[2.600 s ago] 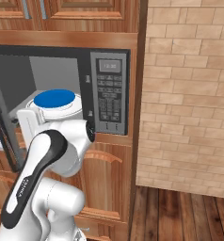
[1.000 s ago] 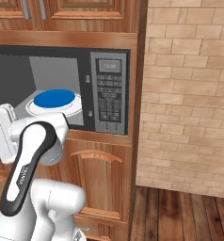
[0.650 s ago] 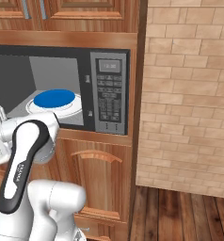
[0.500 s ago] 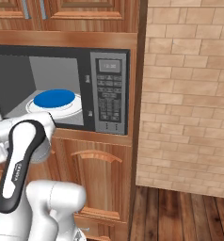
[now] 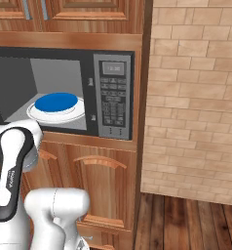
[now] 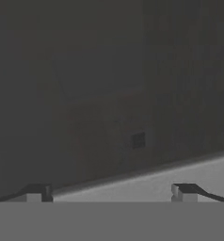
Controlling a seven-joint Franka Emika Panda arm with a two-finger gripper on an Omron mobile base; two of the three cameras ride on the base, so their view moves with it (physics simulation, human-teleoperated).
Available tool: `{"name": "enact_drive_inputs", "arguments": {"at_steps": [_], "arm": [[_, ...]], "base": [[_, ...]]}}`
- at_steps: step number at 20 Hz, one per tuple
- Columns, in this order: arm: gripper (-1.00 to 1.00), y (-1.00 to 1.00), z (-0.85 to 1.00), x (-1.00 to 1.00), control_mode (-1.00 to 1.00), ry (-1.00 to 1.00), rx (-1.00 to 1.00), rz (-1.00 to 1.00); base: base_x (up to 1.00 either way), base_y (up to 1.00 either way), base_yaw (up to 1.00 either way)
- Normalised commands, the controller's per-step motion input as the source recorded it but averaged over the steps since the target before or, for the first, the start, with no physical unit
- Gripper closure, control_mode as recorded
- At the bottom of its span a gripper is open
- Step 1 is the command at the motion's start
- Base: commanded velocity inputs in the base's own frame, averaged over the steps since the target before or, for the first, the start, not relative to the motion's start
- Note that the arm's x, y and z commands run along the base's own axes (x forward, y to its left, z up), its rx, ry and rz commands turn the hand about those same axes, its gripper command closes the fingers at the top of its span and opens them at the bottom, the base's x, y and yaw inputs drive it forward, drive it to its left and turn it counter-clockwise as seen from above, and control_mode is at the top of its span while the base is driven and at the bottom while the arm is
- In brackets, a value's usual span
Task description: Pick the eggplant from the counter and place it in the microwave. Then turn on the microwave.
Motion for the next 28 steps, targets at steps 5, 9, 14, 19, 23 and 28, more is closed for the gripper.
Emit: {"name": "enact_drive_inputs", "arguments": {"at_steps": [5, 9, 14, 19, 23, 28], "arm": [[-1.0, 0.35, -0.07, -0.16, -1.0, 0.0, 0.07, 0.04], [-1.0, 0.36, -0.06, -0.14, -1.0, 0.0, 0.06, 0.03], [-1.0, 0.36, -0.02, -0.09, -1.0, 0.0, 0.06, 0.02], [-1.0, 0.34, 0.0, -0.01, -1.0, -0.02, 0.04, 0.01], [-1.0, 0.35, 0.0, 0.0, -1.0, -0.03, 0.01, 0.01], [-1.0, 0.3, 0.0, 0.01, -1.0, -0.04, 0.0, 0.0]], "base": [[0.0, 0.0, 0.0], [0.0, 0.0, 0.0], [0.0, 0.0, 0.0], [0.0, 0.0, 0.0], [0.0, 0.0, 0.0], [0.0, 0.0, 0.0]]}}
